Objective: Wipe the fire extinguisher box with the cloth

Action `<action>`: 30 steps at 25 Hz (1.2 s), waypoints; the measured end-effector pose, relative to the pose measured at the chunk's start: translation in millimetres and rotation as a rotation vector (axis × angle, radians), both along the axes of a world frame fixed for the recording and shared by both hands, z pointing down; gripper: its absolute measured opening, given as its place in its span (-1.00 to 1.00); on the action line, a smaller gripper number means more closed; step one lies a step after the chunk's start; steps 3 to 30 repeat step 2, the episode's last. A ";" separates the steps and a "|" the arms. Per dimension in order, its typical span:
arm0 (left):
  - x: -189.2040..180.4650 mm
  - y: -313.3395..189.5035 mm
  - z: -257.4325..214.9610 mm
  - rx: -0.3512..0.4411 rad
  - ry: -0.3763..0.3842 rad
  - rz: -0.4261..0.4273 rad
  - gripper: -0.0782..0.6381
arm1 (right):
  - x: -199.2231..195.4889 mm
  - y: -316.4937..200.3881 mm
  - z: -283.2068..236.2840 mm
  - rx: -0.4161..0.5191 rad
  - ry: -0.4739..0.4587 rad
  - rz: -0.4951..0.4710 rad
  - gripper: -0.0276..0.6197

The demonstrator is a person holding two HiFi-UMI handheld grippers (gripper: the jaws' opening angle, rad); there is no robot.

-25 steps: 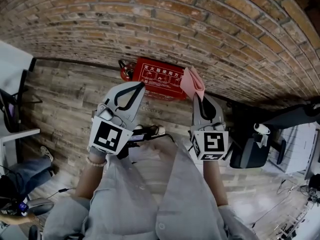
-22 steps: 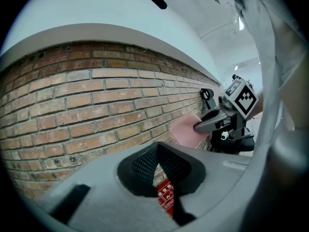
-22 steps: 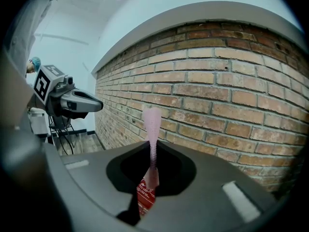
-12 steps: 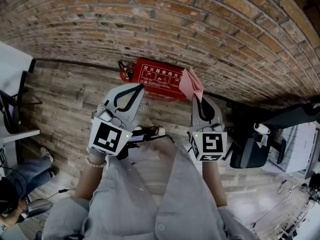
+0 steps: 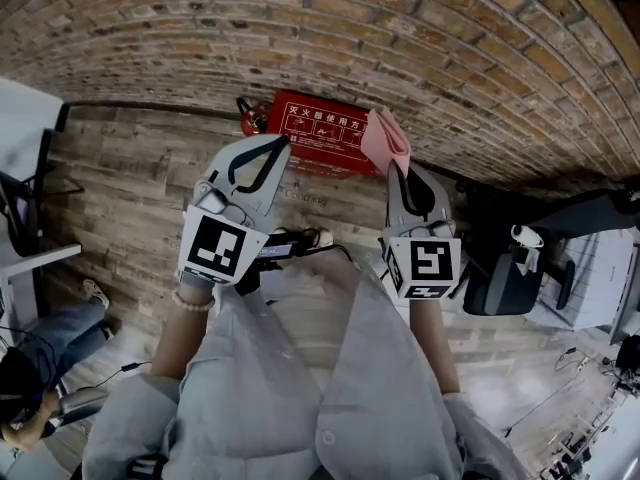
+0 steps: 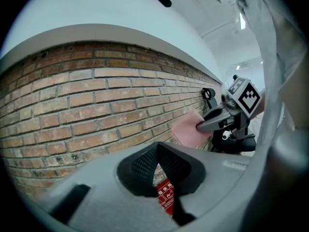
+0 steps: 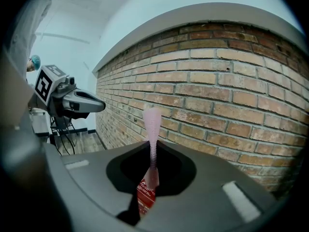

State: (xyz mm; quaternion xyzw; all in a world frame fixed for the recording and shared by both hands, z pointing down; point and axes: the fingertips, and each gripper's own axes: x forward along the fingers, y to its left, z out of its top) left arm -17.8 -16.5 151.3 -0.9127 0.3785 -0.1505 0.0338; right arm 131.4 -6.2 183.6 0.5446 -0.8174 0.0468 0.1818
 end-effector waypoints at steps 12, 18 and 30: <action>-1.2 -0.5 0.7 0.002 0.002 -0.005 -0.80 | -1.1 0.5 1.1 0.000 0.002 -0.002 -0.85; -1.2 -0.5 0.7 0.002 0.002 -0.005 -0.80 | -1.1 0.5 1.1 0.000 0.002 -0.002 -0.85; -1.2 -0.5 0.7 0.002 0.002 -0.005 -0.80 | -1.1 0.5 1.1 0.000 0.002 -0.002 -0.85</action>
